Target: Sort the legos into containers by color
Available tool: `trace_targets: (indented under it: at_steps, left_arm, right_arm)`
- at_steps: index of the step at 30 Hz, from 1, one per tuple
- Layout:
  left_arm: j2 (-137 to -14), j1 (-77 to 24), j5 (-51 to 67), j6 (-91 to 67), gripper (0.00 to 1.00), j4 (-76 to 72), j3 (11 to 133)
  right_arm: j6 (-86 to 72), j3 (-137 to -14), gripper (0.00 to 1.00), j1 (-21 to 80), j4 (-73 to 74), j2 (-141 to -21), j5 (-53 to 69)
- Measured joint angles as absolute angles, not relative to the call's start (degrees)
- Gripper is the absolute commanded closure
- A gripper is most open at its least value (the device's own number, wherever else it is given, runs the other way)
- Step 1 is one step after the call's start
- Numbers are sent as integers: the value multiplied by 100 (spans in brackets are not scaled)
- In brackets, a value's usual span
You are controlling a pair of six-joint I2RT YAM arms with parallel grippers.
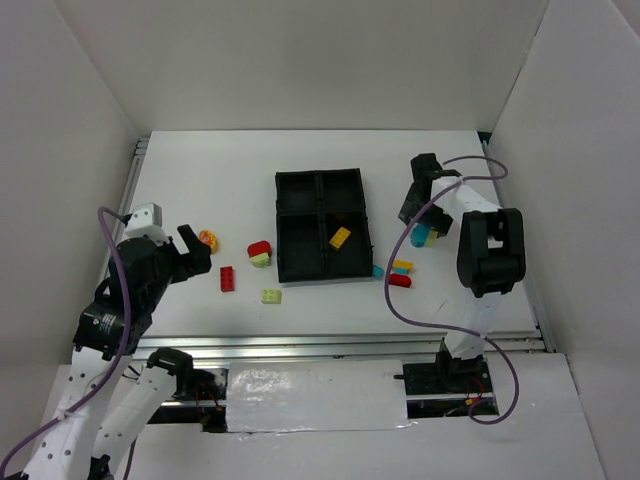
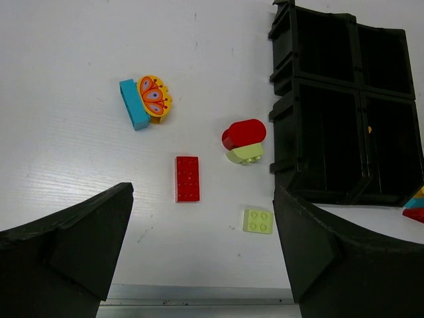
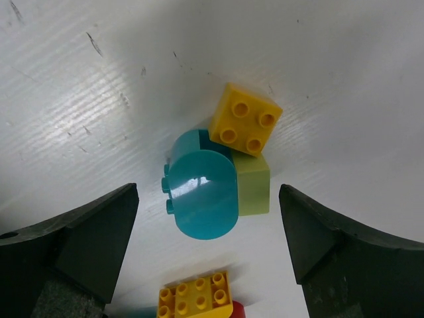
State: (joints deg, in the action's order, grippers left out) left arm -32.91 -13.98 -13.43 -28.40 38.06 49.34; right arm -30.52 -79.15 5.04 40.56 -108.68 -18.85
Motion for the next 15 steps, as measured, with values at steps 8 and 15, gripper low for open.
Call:
trace_targets:
  at_steps: [8,15]
  left_arm:
    - [-3402,-1411,-1271,-2834,1,3804,4934]
    - [-3398,-1415,-1273,-2832,1,3802,4934]
  right_arm:
    - [-2840,-7915,12,327,4163,-10986,-1542]
    - [-2764,-7911,51,296,4154,-11198,-1365]
